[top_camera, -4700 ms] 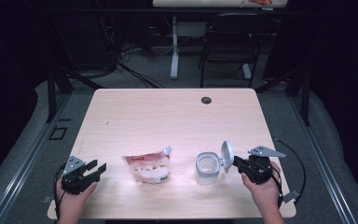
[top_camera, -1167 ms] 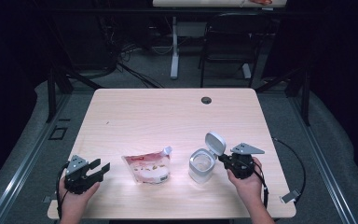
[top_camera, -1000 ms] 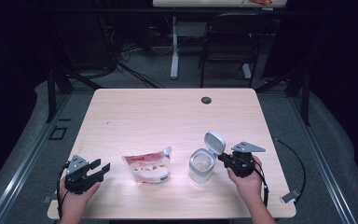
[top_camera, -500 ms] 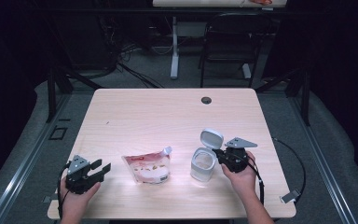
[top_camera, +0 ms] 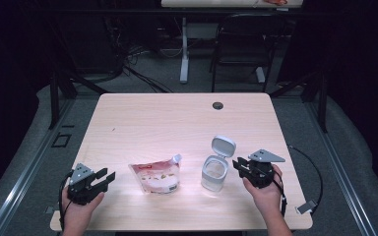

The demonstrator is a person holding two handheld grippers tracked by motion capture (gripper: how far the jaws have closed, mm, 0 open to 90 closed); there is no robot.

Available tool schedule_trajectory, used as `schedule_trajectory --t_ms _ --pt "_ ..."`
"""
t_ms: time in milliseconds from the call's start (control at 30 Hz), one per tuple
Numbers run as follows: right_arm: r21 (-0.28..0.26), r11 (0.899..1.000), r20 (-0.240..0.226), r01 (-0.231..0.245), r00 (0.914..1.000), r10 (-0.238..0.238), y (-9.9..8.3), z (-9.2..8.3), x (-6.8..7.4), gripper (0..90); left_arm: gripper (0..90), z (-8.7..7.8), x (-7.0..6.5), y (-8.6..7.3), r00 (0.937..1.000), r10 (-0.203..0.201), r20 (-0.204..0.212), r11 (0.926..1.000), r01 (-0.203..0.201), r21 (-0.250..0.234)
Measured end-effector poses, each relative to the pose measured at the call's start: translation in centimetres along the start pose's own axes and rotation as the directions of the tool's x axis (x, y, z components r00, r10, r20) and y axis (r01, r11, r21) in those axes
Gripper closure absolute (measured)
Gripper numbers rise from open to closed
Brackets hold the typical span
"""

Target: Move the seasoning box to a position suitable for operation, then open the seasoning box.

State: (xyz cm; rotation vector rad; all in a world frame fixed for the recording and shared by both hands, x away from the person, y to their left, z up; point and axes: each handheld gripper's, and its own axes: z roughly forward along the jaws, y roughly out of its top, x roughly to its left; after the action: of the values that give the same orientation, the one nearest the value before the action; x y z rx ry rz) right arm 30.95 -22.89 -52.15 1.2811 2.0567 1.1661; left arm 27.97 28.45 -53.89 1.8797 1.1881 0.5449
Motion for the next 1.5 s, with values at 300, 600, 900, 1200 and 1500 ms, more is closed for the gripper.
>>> schedule_trajectory --t_ms 300,600,900,1200,1500 --pt "-0.037 0.999 -0.001 -0.004 1.0 0.004 0.1 -1.1 -0.3 59.4 60.1 -0.3 -0.2 0.3 0.9998 -0.004 -0.018 1.0 0.003 -0.003" --pt "-0.012 1.0 -0.003 0.011 0.9999 -0.011 0.3 -1.2 0.1 61.8 60.6 -0.8 0.0 0.6 0.9997 -0.017 -0.018 0.9999 0.017 -0.001" --pt "0.002 0.999 -0.039 0.033 0.9987 -0.032 0.8 -1.7 0.7 67.4 61.2 -1.1 -0.7 1.2 0.9997 -0.015 0.018 0.9999 0.015 0.002" --pt "0.001 1.0 -0.057 0.028 0.998 -0.028 1.3 -2.2 1.2 68.3 64.2 -1.7 -2.0 1.9 0.998 0.024 0.058 0.9997 -0.024 0.007" --pt "-0.024 0.998 -0.074 0.06 0.9953 -0.062 3.0 -3.4 2.3 70.6 64.2 -2.1 -2.9 3.0 0.9943 0.038 0.1 0.9984 -0.042 0.037"
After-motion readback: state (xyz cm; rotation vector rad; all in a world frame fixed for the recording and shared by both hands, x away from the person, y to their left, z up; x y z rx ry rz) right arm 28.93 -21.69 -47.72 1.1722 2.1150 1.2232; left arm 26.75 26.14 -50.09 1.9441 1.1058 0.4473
